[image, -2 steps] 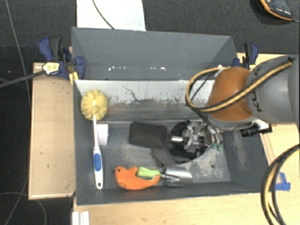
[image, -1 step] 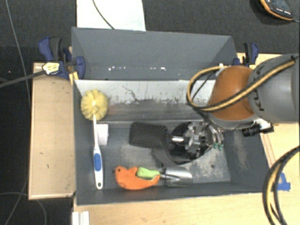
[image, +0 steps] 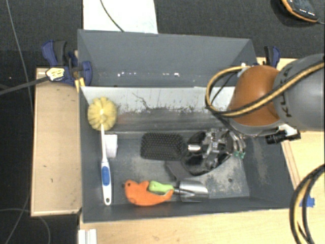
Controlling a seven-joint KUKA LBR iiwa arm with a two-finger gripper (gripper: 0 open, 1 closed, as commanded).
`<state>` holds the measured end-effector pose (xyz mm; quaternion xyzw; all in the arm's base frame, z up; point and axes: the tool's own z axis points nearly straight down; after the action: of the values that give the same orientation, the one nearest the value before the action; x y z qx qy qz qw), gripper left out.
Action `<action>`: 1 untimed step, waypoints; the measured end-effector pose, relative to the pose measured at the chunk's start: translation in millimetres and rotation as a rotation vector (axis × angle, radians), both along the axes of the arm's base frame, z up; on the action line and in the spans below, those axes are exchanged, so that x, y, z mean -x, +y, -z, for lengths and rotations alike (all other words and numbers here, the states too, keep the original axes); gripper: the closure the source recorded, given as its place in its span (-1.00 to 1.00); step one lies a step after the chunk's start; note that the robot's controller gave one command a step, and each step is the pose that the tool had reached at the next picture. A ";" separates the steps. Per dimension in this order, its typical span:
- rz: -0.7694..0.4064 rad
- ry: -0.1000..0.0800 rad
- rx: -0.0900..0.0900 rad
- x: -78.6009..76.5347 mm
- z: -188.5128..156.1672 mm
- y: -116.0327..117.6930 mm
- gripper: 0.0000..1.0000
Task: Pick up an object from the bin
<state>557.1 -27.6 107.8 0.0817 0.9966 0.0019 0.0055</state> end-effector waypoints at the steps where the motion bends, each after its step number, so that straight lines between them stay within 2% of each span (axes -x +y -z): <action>1: 0.000 -0.002 0.000 -0.6 -9.7 0.0 1.00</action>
Offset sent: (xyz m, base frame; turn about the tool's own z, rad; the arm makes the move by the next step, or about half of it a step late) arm 0.0003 -0.0001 0.0258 -0.0002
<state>557.7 -27.5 117.4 0.0816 0.9966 0.0021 0.0066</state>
